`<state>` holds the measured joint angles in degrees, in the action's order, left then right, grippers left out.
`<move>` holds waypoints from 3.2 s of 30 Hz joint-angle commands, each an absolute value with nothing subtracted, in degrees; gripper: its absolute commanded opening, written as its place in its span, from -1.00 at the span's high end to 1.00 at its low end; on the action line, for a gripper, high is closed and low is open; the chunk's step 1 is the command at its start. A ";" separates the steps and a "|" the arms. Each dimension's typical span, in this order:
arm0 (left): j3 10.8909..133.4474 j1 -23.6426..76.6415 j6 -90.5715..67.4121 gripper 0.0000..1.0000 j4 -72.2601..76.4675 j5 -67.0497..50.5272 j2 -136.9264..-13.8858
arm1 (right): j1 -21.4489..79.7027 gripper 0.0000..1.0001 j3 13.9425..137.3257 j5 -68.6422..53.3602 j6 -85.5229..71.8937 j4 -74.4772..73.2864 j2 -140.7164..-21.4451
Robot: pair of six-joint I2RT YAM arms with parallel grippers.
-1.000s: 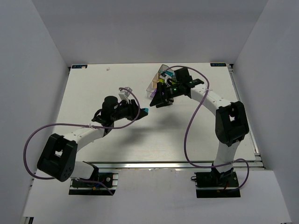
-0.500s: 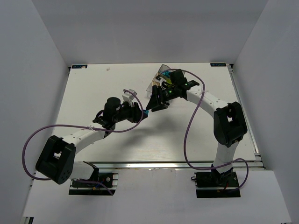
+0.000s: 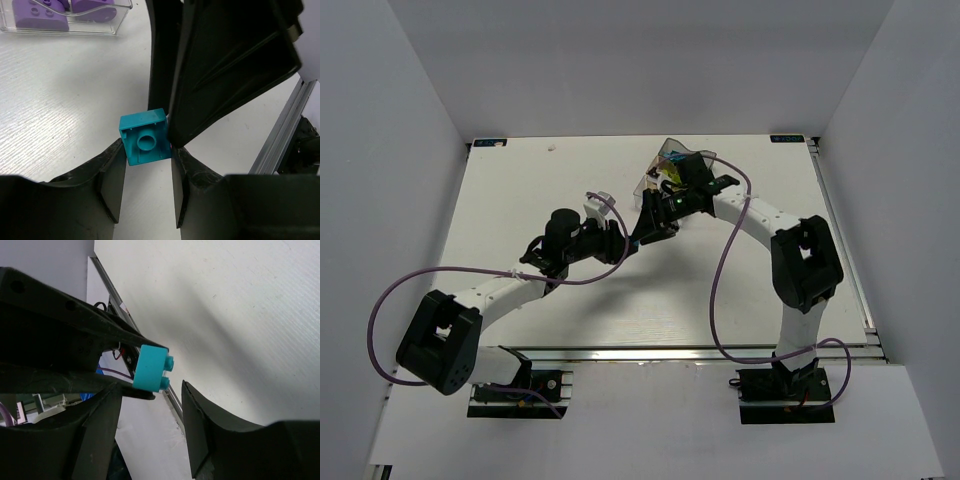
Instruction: Sort the legos into containers by color
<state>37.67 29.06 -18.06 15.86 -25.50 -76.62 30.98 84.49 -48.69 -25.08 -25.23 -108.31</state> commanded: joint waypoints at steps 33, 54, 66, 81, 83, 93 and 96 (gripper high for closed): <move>35.60 30.67 -20.30 -0.96 15.03 -11.34 -65.31 | 27.34 1.00 95.26 -30.45 -8.63 -26.19 -111.09; 32.52 30.50 -34.27 -0.96 -6.85 5.53 -59.07 | 18.98 1.00 115.21 9.84 7.38 -7.04 -129.01; 30.59 30.50 -35.77 -0.96 -9.49 6.77 -55.02 | 18.98 -0.08 117.07 6.95 10.20 -3.34 -133.94; 34.45 30.50 -37.09 -0.96 -12.83 10.36 -55.81 | 18.19 -0.79 104.47 -31.01 22.86 -15.12 -114.11; 35.15 30.41 -37.79 -0.96 -14.76 11.25 -55.81 | 18.28 -0.79 98.82 -32.87 20.06 -12.23 -107.71; 41.83 29.88 -39.90 -0.96 -18.46 10.20 -57.30 | 9.86 -0.79 64.17 -27.86 10.11 -4.39 -81.49; 42.45 29.88 -40.69 -0.96 -18.02 9.14 -58.36 | 5.02 -0.79 59.51 -29.00 11.51 -5.80 -76.56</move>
<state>40.38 30.11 -39.35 -17.32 10.17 -57.54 8.69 62.22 -27.64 12.16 -6.37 -80.29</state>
